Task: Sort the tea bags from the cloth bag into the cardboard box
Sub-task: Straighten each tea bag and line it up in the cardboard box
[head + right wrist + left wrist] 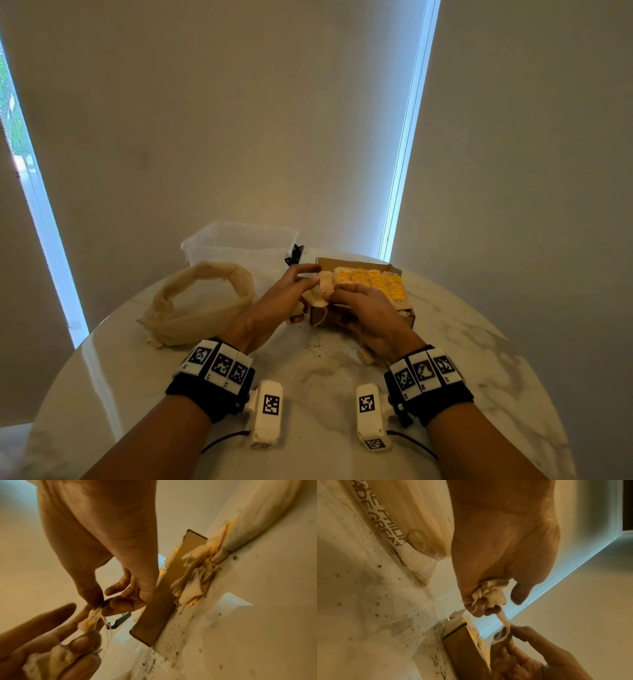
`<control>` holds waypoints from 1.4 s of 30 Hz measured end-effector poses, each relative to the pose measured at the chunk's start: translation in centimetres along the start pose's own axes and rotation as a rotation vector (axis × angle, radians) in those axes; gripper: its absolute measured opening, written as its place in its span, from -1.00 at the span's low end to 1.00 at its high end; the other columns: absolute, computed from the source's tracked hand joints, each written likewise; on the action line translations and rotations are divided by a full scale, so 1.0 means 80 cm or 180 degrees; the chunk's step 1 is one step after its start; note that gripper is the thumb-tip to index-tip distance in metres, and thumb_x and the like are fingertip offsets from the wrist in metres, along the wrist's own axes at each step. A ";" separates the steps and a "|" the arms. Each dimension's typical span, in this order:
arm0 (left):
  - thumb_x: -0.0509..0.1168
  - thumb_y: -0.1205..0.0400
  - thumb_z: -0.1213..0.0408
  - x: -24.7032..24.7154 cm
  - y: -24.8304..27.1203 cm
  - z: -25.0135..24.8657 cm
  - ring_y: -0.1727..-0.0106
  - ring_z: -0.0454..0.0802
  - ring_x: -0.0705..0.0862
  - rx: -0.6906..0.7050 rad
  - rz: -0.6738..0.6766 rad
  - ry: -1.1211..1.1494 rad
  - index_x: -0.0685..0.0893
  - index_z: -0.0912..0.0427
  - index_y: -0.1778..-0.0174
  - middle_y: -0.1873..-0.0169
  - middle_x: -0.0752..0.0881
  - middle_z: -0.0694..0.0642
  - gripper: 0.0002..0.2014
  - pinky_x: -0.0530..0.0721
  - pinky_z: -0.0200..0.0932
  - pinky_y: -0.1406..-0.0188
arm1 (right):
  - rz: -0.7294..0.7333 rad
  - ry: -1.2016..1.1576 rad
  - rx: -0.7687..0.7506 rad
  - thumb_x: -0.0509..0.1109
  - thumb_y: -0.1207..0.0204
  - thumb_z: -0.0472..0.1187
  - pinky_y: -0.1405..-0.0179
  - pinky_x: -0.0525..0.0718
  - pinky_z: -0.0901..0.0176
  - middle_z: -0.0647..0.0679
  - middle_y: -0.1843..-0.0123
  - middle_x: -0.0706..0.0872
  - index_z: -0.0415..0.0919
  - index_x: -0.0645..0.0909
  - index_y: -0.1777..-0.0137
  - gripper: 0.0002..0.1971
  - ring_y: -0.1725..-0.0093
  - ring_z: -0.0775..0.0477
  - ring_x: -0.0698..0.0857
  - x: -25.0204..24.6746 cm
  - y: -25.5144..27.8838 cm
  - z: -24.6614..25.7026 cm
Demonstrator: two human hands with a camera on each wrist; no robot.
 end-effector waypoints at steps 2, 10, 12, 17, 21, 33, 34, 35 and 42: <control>0.30 -0.82 0.19 -0.009 -0.002 -0.003 0.05 -0.04 0.68 0.0224 -0.0046 -0.0207 0.63 -0.35 -0.34 -0.28 0.68 0.02 -0.71 0.61 -0.18 0.22 | -0.0107 -0.0211 -0.0019 0.55 -0.65 -0.31 0.06 0.82 0.10 -0.17 -0.07 0.93 -0.28 0.80 -0.22 -0.82 -0.10 -0.13 0.89 -0.008 -0.001 0.003; 0.61 -0.50 -0.18 -0.019 -0.007 0.000 -0.18 -0.31 0.65 0.0752 -0.0118 -0.1158 0.85 -0.32 -0.12 -0.17 0.71 -0.24 -0.71 0.58 -0.20 -0.06 | -0.0014 -0.0495 -0.0069 0.55 -0.62 -0.29 -0.10 0.76 0.02 -0.26 -0.06 0.91 -0.34 0.77 -0.14 -0.84 -0.16 -0.20 0.82 -0.009 -0.001 0.006; 0.59 -0.51 -0.18 -0.023 -0.008 0.001 -0.07 -0.40 0.69 0.0720 -0.0199 -0.1080 0.88 -0.19 -0.13 -0.11 0.78 -0.21 -0.68 0.57 -0.22 0.00 | -0.0005 -0.0580 -0.0150 0.53 -0.66 -0.26 -0.07 0.79 0.04 -0.24 -0.08 0.91 -0.33 0.77 -0.20 -0.81 -0.12 -0.18 0.85 -0.008 -0.002 0.008; 0.54 -0.61 -0.11 -0.026 -0.006 0.005 0.08 -0.34 0.77 0.0421 -0.0269 -0.0628 0.87 -0.11 -0.17 0.07 0.87 -0.23 -0.72 0.63 -0.33 0.26 | 0.0050 -0.0182 -0.0398 0.61 -0.62 -0.09 -0.25 0.77 -0.02 -0.07 -0.18 0.91 -0.09 0.81 -0.31 -0.71 -0.29 -0.14 0.83 -0.007 0.001 0.017; 0.55 -0.61 -0.11 -0.025 -0.007 0.012 0.13 -0.22 0.74 0.0182 -0.0190 -0.0481 0.88 -0.14 -0.13 0.11 0.88 -0.19 -0.76 0.59 -0.23 0.24 | 0.0123 0.0288 -0.0668 0.67 -0.55 -0.16 -0.22 0.78 0.04 0.04 -0.13 0.93 0.00 0.81 -0.30 -0.67 -0.24 -0.06 0.86 -0.005 0.005 0.018; 0.57 -0.64 0.07 -0.030 -0.017 0.019 0.49 -0.21 0.55 0.0203 -0.0344 -0.0369 0.88 -0.01 -0.18 0.35 0.83 -0.11 -0.77 0.48 -0.33 0.54 | -0.0421 0.0778 -0.1397 0.74 -0.48 -0.16 0.17 0.75 0.25 0.09 0.08 0.90 -0.01 0.84 0.02 -0.85 0.02 0.09 0.86 -0.011 0.007 0.028; 0.57 -0.64 0.09 -0.030 -0.018 0.019 0.51 -0.20 0.54 0.0202 -0.0347 -0.0341 0.86 0.02 -0.21 0.37 0.83 -0.11 -0.76 0.47 -0.33 0.56 | -0.0415 0.0739 -0.1359 0.73 -0.48 -0.13 0.14 0.76 0.26 0.10 0.04 0.90 0.00 0.84 -0.03 -0.82 -0.02 0.12 0.85 -0.010 0.006 0.027; 0.56 -0.65 0.10 -0.031 -0.018 0.019 0.52 -0.18 0.53 0.0200 -0.0342 -0.0300 0.85 0.03 -0.22 0.36 0.84 -0.09 -0.76 0.45 -0.32 0.58 | -0.0375 0.0660 -0.1289 0.73 -0.49 -0.10 0.08 0.79 0.23 0.09 -0.02 0.89 0.02 0.84 -0.08 -0.79 -0.07 0.11 0.84 -0.010 0.006 0.026; 0.54 -0.67 0.08 -0.029 -0.017 0.022 0.54 -0.20 0.51 0.0093 -0.0259 -0.0201 0.84 -0.04 -0.18 0.30 0.87 -0.01 -0.81 0.45 -0.30 0.57 | 0.0058 0.0660 -0.1041 0.63 -0.59 -0.29 -0.28 0.85 -0.04 0.00 -0.10 0.92 -0.06 0.90 -0.12 -0.83 -0.20 -0.13 0.86 -0.004 0.004 0.021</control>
Point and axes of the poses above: each hand's wrist, its own y-axis away from the middle knuckle, its own x-axis out of the palm, z = x × y, the point moved 6 cm from there along -y, towards the middle knuckle
